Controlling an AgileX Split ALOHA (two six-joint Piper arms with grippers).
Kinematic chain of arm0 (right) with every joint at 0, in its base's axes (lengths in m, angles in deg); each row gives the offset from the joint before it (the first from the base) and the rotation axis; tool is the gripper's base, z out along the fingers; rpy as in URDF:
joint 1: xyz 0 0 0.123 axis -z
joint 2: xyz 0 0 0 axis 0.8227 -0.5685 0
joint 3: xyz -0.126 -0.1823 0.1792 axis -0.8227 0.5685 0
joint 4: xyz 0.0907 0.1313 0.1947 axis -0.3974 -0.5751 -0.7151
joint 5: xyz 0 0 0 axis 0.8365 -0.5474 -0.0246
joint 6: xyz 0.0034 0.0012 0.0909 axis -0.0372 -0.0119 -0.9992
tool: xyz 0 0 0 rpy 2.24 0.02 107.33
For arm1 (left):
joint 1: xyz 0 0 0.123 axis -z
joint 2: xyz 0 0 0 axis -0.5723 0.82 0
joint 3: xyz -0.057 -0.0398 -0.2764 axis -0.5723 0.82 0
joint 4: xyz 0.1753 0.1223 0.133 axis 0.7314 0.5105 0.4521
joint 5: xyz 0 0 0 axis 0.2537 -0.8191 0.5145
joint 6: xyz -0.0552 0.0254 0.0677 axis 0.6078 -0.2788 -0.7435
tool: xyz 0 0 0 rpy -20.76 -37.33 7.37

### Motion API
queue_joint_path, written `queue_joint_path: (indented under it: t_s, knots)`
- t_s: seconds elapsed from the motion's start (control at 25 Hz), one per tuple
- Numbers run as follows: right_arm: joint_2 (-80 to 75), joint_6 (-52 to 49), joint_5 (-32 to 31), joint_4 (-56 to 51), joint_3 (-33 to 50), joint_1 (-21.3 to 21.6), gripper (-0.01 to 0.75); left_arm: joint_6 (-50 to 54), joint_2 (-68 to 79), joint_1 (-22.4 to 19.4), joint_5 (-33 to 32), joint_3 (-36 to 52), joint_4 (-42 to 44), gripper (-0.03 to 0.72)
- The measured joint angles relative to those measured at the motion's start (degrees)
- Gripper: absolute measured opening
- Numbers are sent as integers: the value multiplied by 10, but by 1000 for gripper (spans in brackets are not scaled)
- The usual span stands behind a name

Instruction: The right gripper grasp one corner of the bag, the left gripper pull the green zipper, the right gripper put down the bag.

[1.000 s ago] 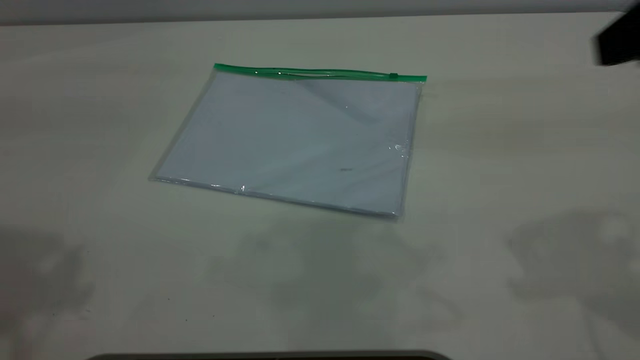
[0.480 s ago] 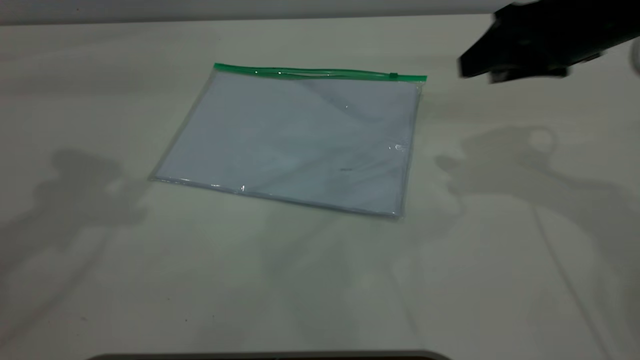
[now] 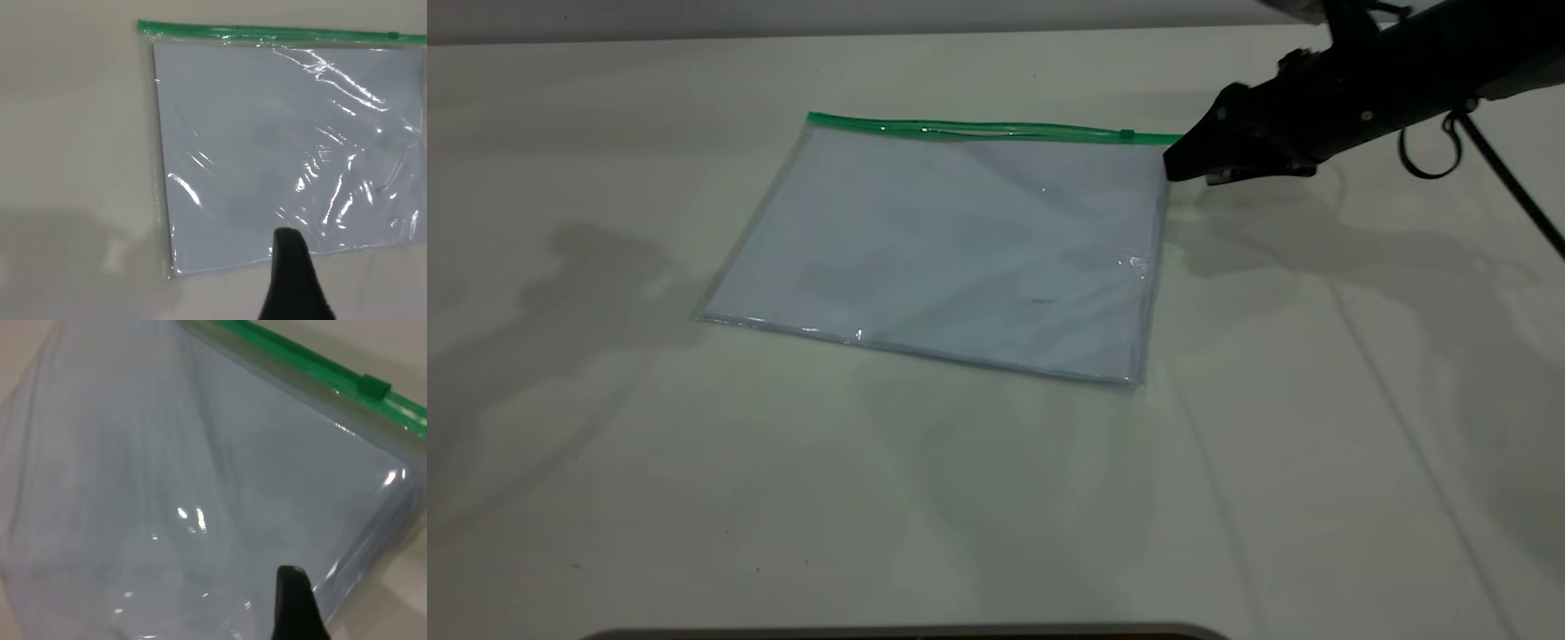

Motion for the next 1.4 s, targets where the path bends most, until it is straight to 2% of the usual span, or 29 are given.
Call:
queue_joint_path:
  t_s: [0.2,0.4,0.84,0.96,1.12,1.4]
  knots:
    - [-57,-54,-10,71,-86,3,512,-6,10,12,8,-5,-1,554]
    - [-91,-76,-61,77,-141,10,512,-7,15,15,23,-6,-1,554]
    - [-130,-79,-104,37,-180,7,500,-9,45,16,32,-17,-10,554]
    - [-131,-76,-108,14,-182,7,426,-18,57,19,33,-30,-18,554]
    - [-131,-62,-116,0,-183,6,262,-28,90,36,34,-58,-22,554]
    - [-131,-56,-124,2,-183,-1,46,-39,212,91,21,-181,-29,554]
